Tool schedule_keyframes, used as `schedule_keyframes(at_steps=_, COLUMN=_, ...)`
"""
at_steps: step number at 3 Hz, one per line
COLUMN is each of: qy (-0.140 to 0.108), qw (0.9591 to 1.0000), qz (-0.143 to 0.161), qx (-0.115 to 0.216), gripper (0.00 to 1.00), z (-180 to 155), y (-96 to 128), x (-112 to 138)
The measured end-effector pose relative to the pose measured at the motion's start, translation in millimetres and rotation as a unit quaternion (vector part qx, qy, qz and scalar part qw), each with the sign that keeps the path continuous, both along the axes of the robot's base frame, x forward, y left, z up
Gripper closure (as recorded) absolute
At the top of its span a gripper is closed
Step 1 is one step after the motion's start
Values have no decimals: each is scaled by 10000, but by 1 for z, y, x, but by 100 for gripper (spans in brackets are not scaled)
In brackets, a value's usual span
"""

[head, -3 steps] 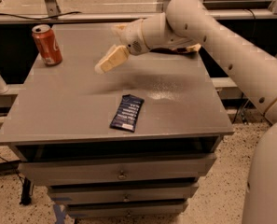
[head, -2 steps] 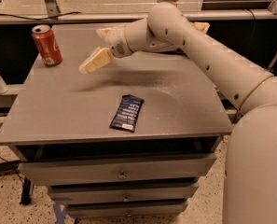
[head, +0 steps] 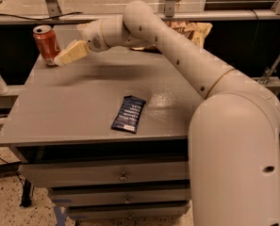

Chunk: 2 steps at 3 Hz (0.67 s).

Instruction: Move coke can near rxbar blueberry

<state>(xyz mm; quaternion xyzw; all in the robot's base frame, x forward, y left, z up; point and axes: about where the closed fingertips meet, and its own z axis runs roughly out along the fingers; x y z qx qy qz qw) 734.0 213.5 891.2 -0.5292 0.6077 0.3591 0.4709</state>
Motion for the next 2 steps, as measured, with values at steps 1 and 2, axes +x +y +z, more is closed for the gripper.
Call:
schedule_keyframes(at_steps=1, qy=-97, qw=9999, qz=89, qx=85, gripper=0, z=7, y=31, x=11)
schedule_keyframes(at_steps=2, qy=-222, qw=9994, qz=195, qx=181, gripper=0, z=15, y=67, x=24)
